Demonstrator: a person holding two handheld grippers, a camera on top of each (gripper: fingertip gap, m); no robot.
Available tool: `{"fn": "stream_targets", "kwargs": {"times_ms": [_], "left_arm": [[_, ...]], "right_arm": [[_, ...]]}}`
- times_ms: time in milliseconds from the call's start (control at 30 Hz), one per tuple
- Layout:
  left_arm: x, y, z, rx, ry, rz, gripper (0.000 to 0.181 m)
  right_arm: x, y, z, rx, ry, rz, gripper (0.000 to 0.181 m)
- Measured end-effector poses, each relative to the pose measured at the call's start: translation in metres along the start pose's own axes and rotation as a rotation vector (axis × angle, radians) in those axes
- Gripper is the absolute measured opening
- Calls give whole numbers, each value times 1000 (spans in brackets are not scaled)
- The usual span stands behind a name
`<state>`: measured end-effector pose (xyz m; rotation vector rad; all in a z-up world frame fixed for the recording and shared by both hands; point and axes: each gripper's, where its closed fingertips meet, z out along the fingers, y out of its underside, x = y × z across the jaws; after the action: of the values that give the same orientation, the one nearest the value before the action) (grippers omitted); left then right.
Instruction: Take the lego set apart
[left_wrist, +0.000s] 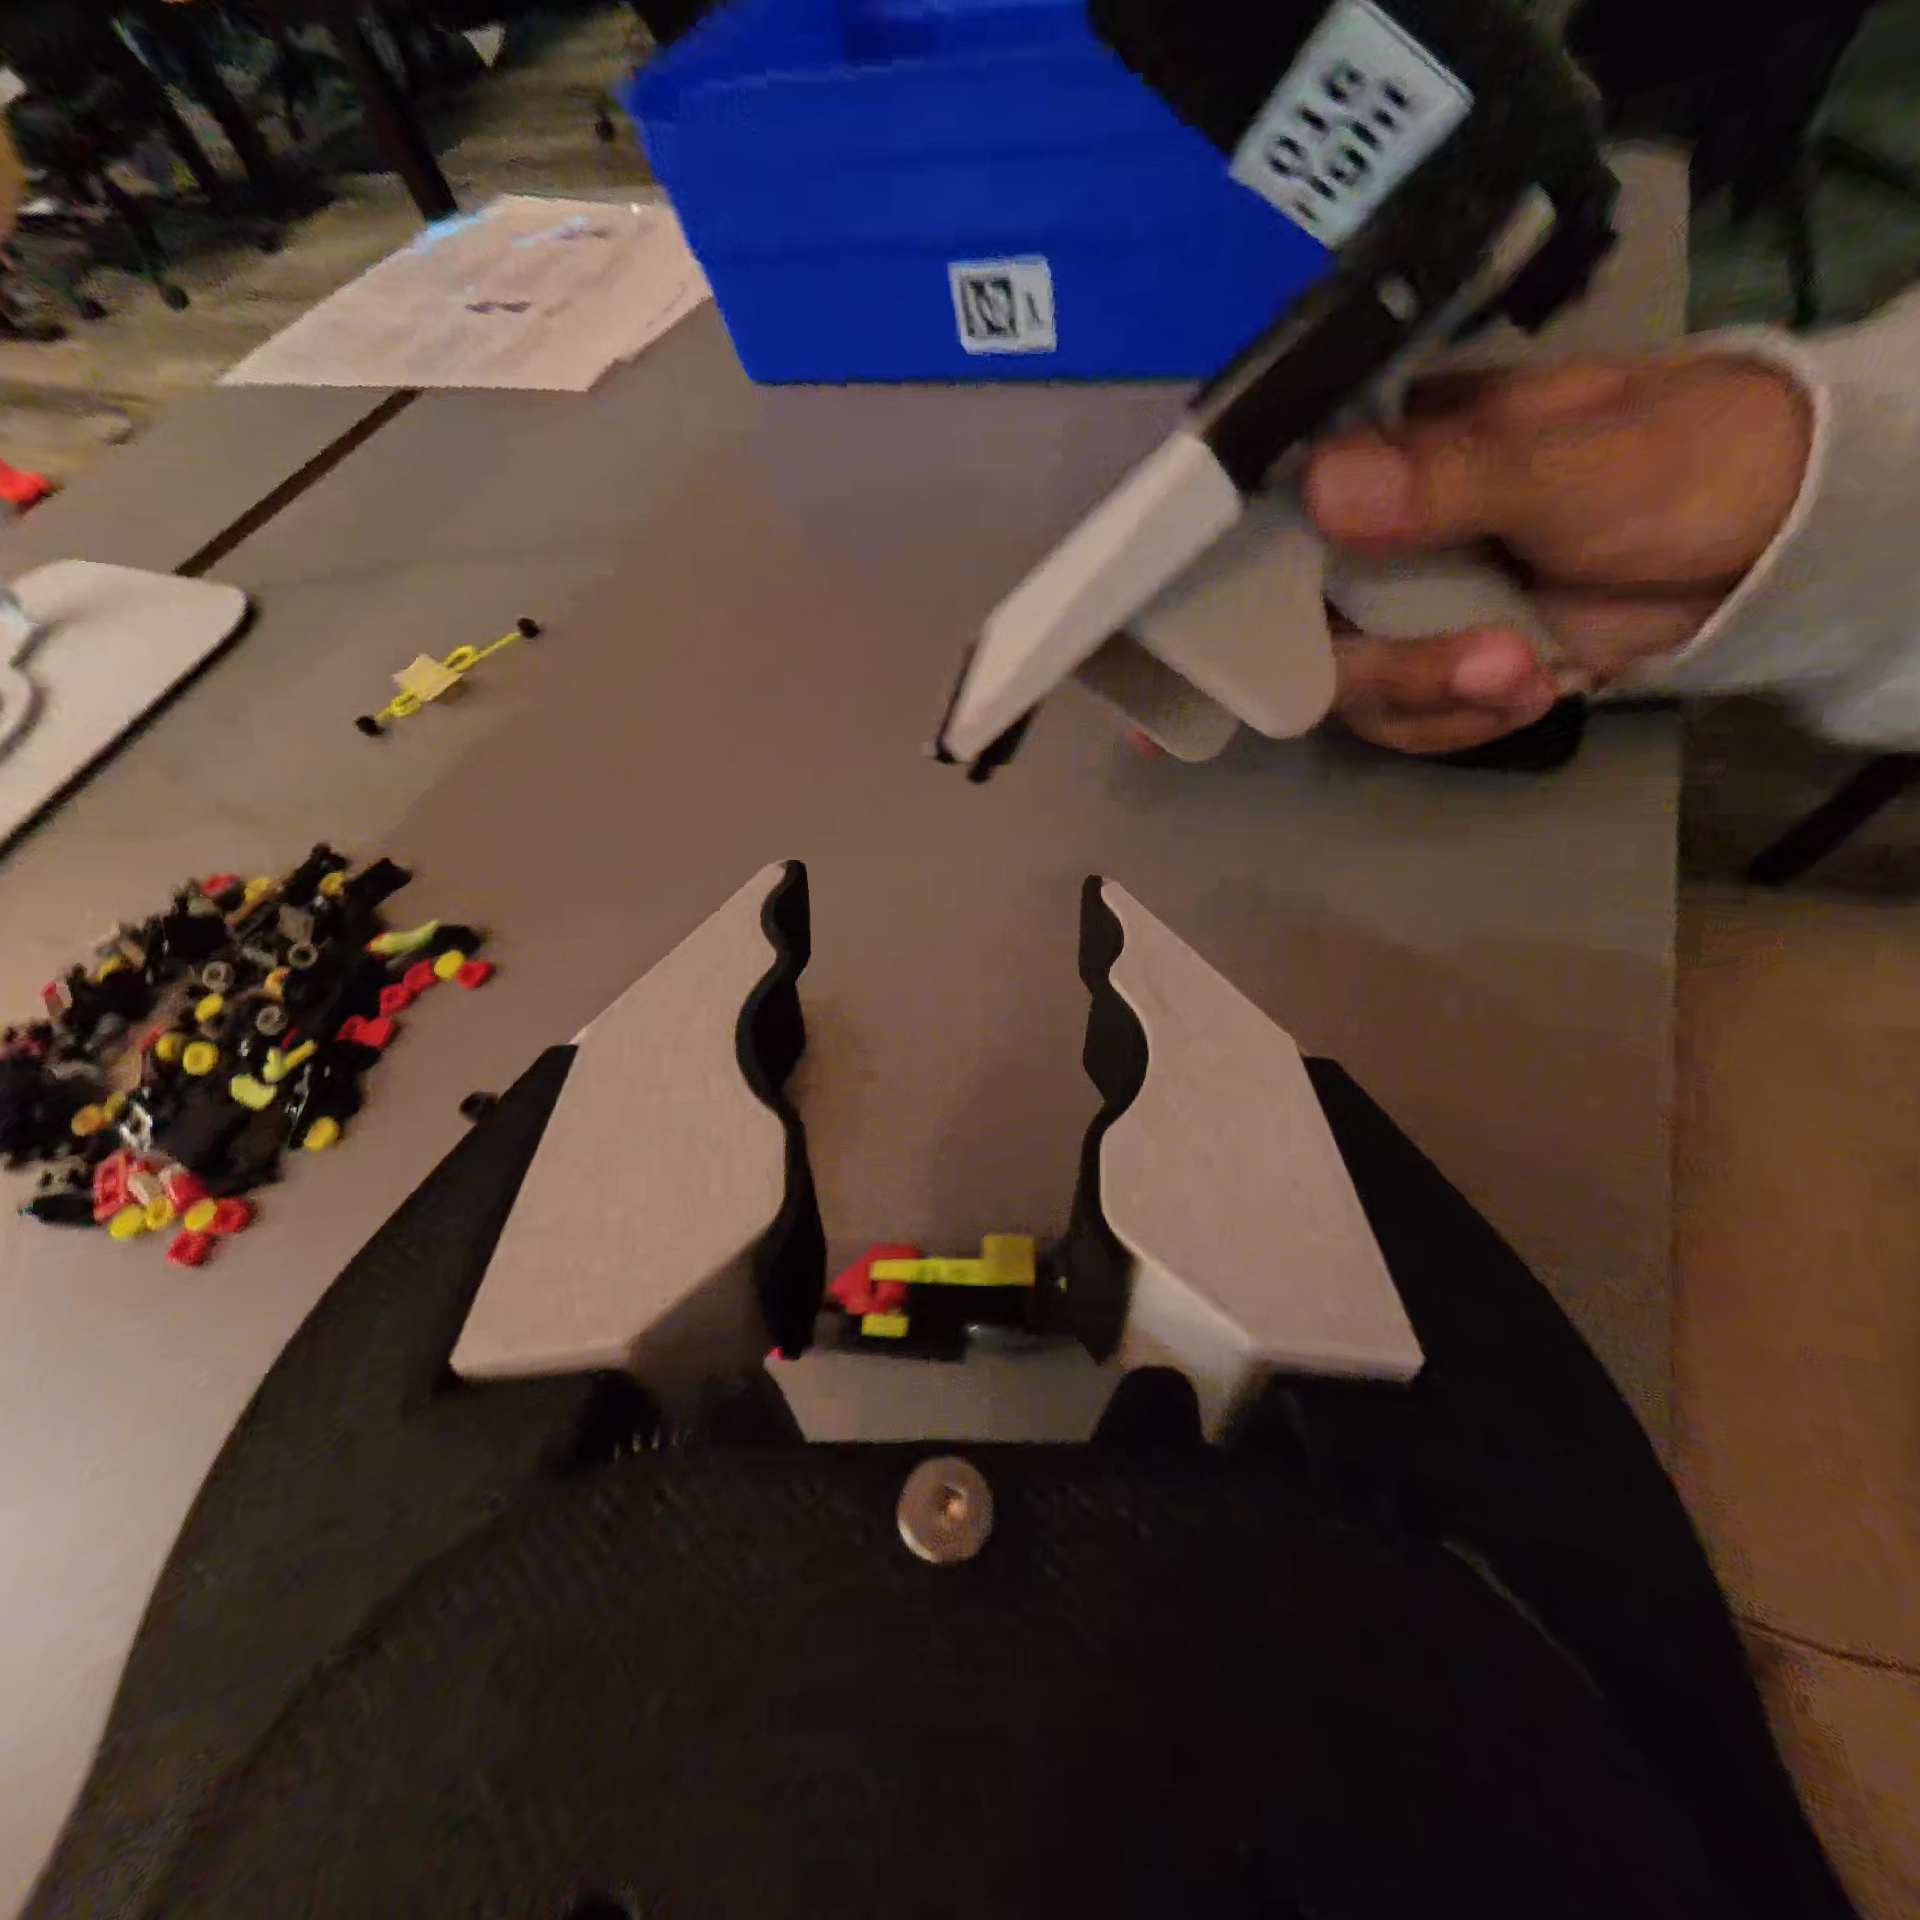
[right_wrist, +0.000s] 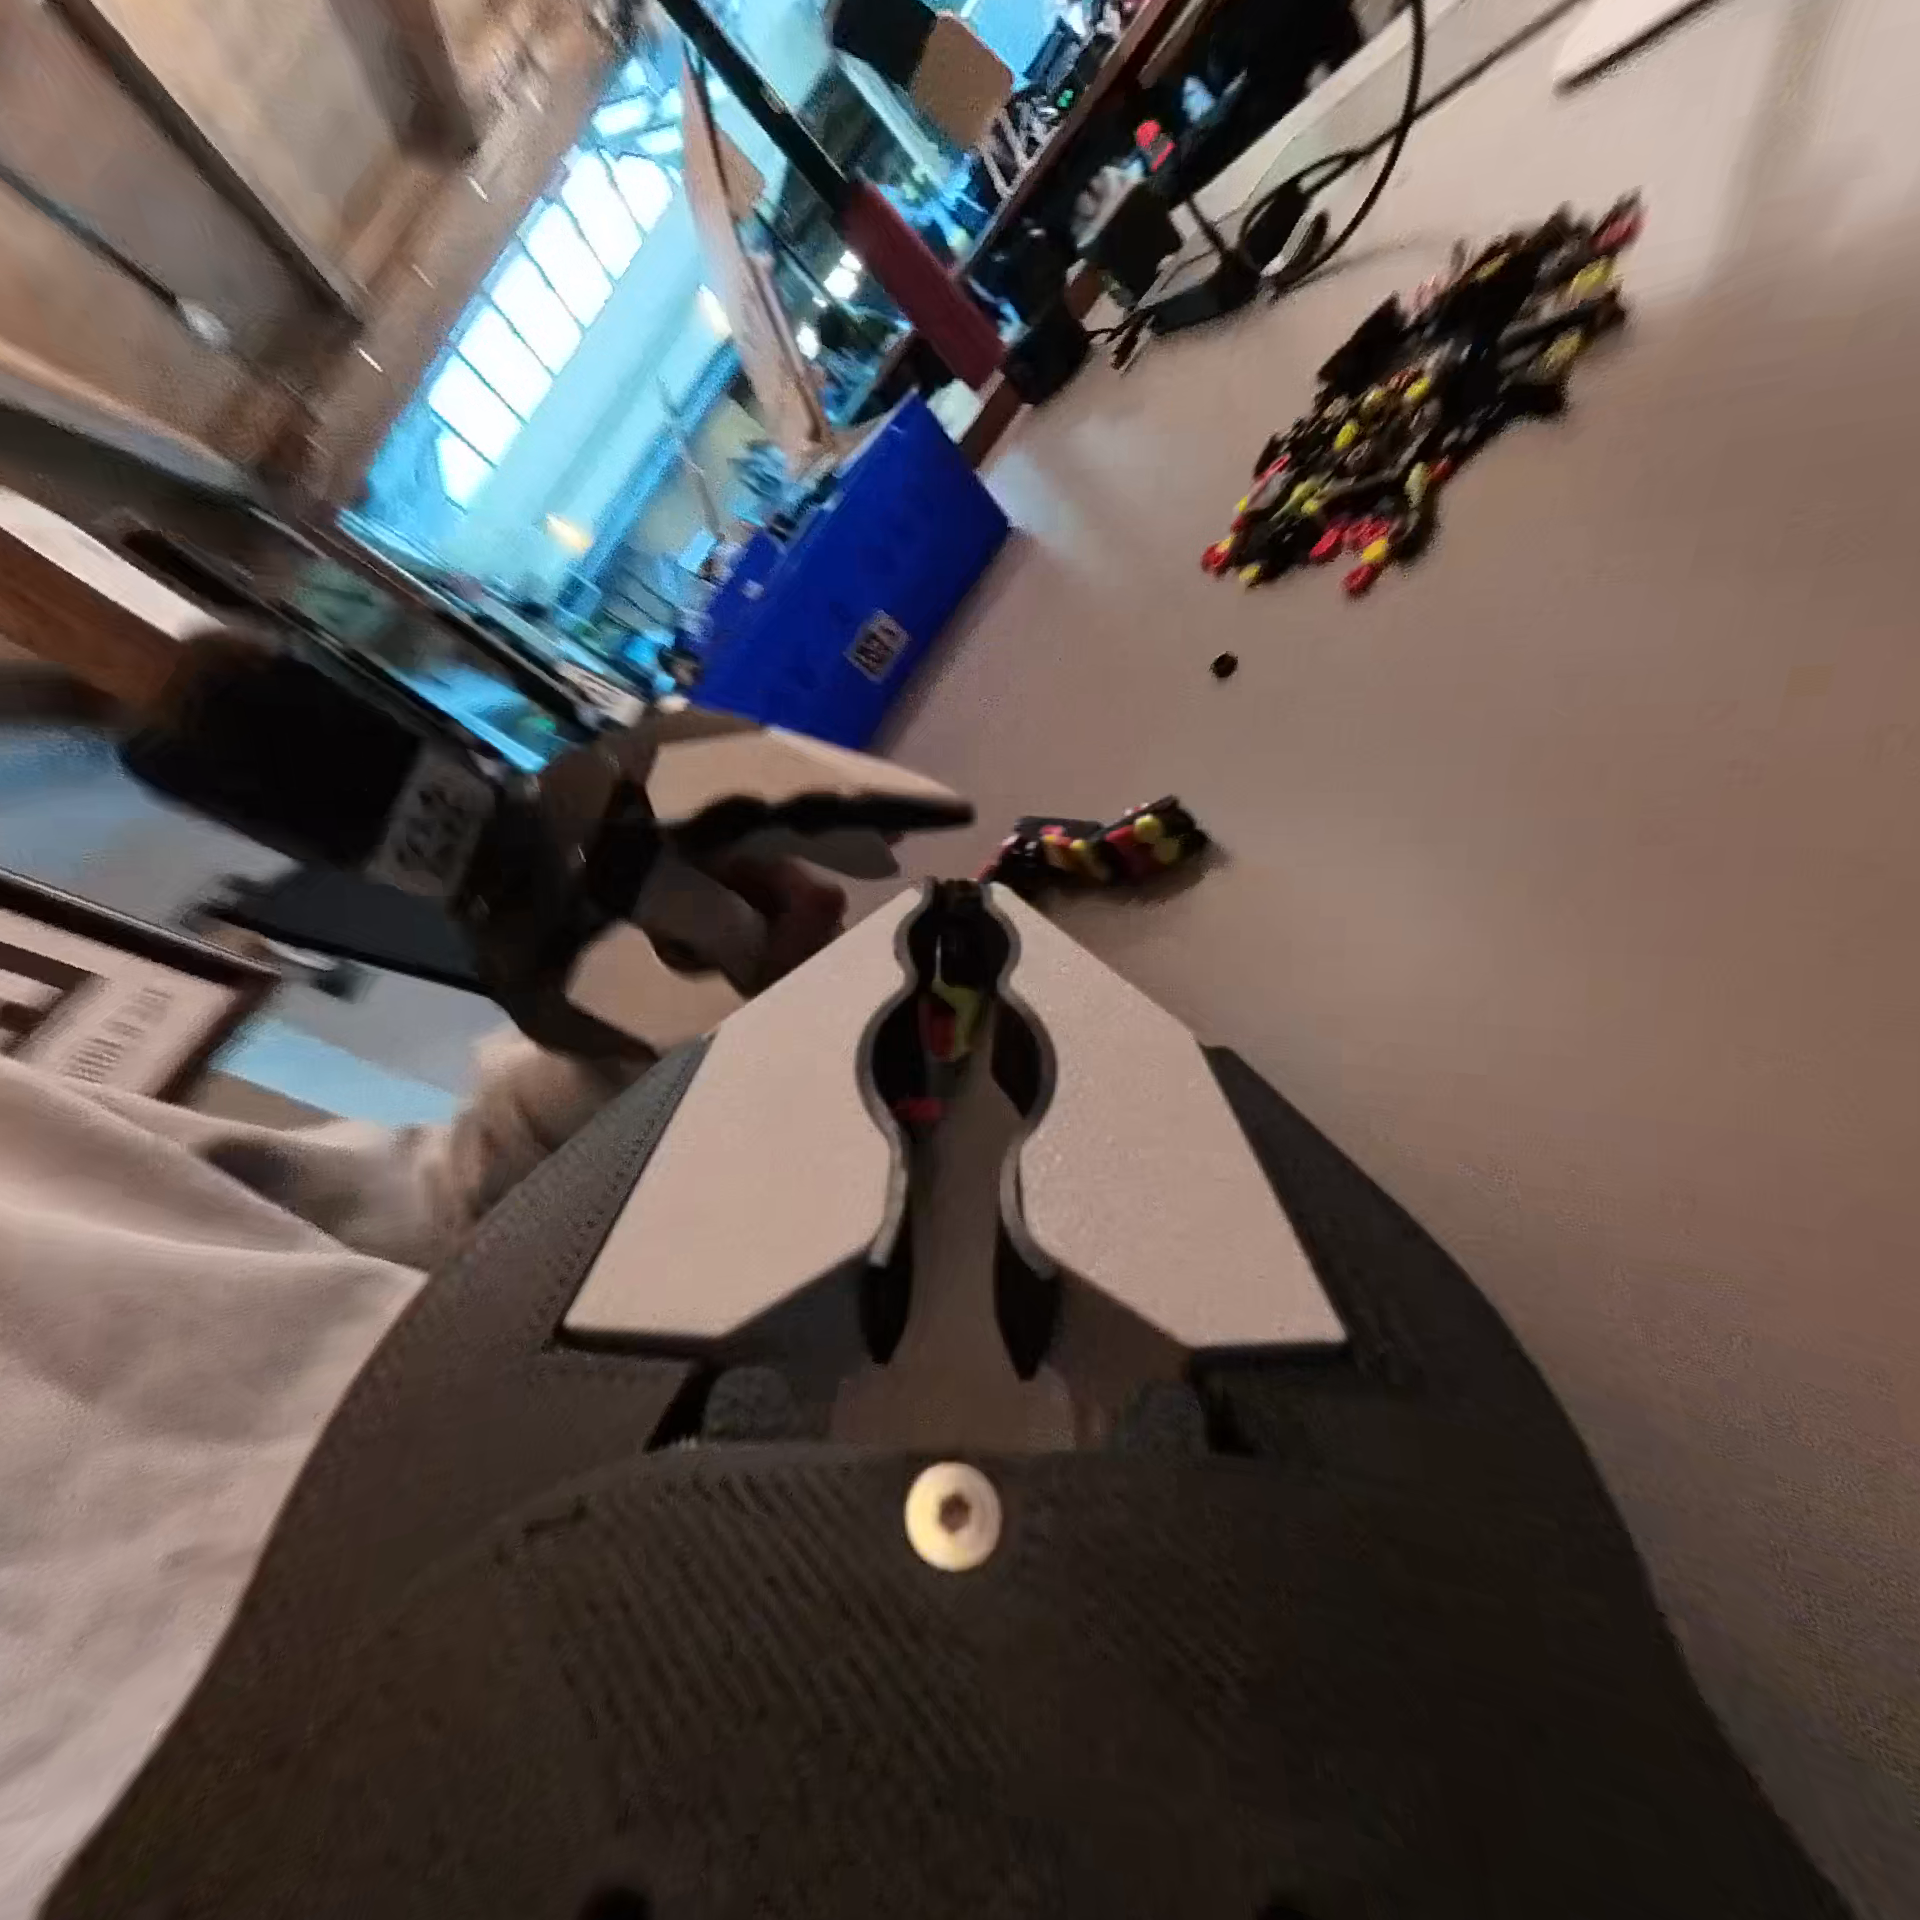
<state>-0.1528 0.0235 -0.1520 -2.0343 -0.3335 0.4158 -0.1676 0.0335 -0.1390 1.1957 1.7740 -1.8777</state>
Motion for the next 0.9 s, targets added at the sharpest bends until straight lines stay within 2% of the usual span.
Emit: {"fn": "stream_targets", "kwargs": {"times_ms": [33, 133, 267, 400, 600, 667, 733, 833, 900], "left_arm": [[8, 2, 5, -30, 0, 52, 54], [18, -3, 11, -24, -39, 124, 50], [12, -5, 11, -26, -108, 168, 44], [16, -5, 11, -15, -90, 180, 22], [8, -2, 9, -13, -93, 134, 16], [1, -6, 5, 22, -93, 59, 16], [0, -16, 0, 98, -27, -96, 16], [5, -44, -15, 291, 227, -468, 15], [5, -58, -26, 400, 383, -657, 14]], "right_arm": [[-1, 0, 1, 7, -35, 67, 4], [-2, 0, 1, 14, -55, 107, 3], [-5, 13, 6, -65, -54, 86, 3], [-10, 21, 10, -106, -73, 99, 5], [-20, 16, 6, -79, -150, 100, 31], [-21, 6, 0, -28, -174, 91, 35], [-23, -5, -7, 24, -198, 59, 35], [-35, -17, -17, 88, -232, -62, 38], [-45, -21, -20, 117, -248, -137, 39]]}}
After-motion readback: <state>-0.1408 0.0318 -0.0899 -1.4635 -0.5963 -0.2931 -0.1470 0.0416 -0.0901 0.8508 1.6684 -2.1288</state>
